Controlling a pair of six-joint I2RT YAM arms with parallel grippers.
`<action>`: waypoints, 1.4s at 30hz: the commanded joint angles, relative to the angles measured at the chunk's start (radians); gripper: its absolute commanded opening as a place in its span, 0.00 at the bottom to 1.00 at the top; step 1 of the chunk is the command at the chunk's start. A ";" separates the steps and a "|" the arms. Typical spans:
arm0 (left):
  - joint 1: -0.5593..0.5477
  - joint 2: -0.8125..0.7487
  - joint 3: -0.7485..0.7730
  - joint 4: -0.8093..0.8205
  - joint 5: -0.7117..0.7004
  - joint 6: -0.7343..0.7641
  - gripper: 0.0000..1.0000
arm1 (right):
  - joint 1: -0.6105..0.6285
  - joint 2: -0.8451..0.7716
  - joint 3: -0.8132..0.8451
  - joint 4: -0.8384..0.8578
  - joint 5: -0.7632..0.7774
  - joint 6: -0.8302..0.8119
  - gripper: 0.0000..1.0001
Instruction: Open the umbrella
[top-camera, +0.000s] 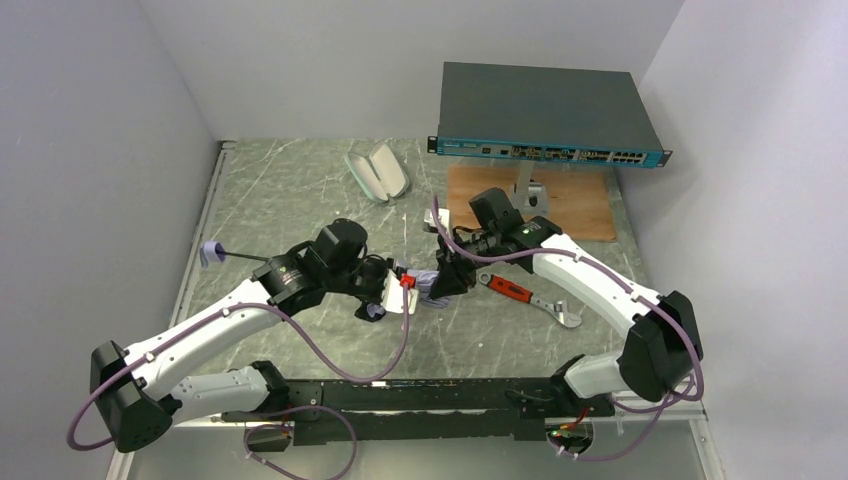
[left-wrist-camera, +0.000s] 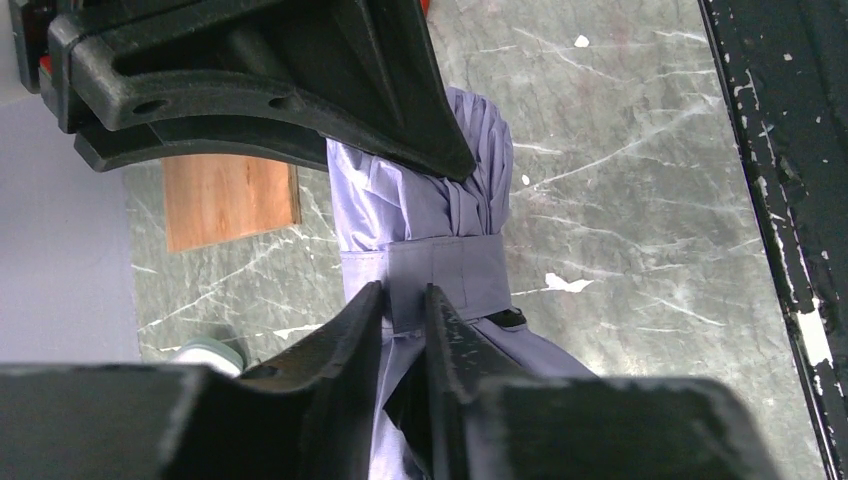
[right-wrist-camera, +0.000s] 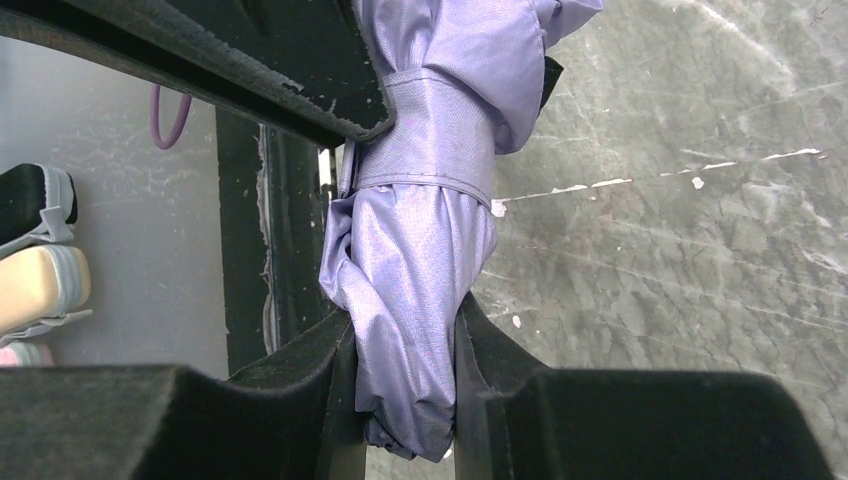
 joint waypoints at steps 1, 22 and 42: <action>-0.009 -0.010 -0.037 0.010 0.008 0.023 0.20 | -0.022 -0.007 0.066 0.099 -0.103 0.053 0.00; -0.018 0.044 -0.046 0.048 -0.049 0.010 0.00 | -0.057 0.017 0.090 0.140 -0.189 0.137 0.00; -0.104 -0.073 -0.106 -0.133 0.111 0.001 0.68 | -0.167 0.062 0.067 0.315 -0.297 0.367 0.00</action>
